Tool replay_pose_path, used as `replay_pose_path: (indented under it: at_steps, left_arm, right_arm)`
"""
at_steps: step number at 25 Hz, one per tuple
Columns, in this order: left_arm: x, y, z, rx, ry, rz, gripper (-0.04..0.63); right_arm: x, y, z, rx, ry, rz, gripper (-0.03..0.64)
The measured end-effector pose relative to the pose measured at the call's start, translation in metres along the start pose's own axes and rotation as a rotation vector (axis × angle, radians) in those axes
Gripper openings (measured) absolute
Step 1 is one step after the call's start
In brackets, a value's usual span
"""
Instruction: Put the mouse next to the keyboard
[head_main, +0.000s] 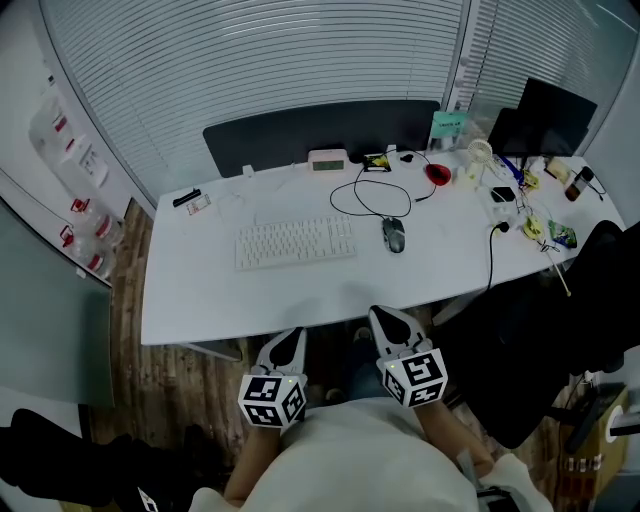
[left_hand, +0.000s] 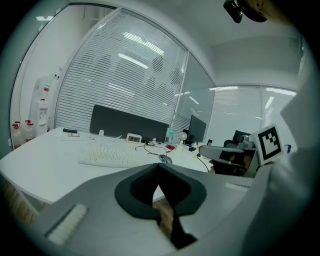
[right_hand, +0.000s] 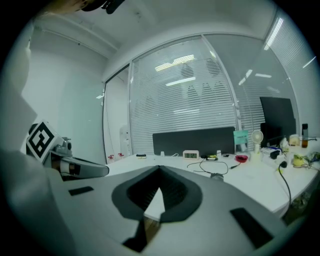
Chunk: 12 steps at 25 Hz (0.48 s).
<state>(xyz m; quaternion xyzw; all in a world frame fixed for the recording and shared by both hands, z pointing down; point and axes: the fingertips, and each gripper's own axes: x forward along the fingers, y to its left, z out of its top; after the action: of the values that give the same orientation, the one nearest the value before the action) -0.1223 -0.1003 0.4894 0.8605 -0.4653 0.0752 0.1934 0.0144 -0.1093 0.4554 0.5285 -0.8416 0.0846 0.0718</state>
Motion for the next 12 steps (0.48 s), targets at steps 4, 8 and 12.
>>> replay_pose_path:
  at_steps: [4,8,12]
  left_arm:
    - [0.0015,0.0013,-0.0005,0.003,0.005,-0.002,0.009]
    - [0.0039,0.0043,-0.0006,-0.002,0.006,0.001,0.009]
    - [0.0060,0.0065,-0.0019,-0.003,0.011,-0.004,0.010]
  right_arm:
    - [0.0027,-0.0008,0.0010,0.002,-0.004,0.002,0.002]
    - [0.0047,-0.0002,0.0006,0.002,-0.003,0.011,0.002]
    - [0.0073,-0.0006,0.0000,0.003,-0.001,0.010,0.002]
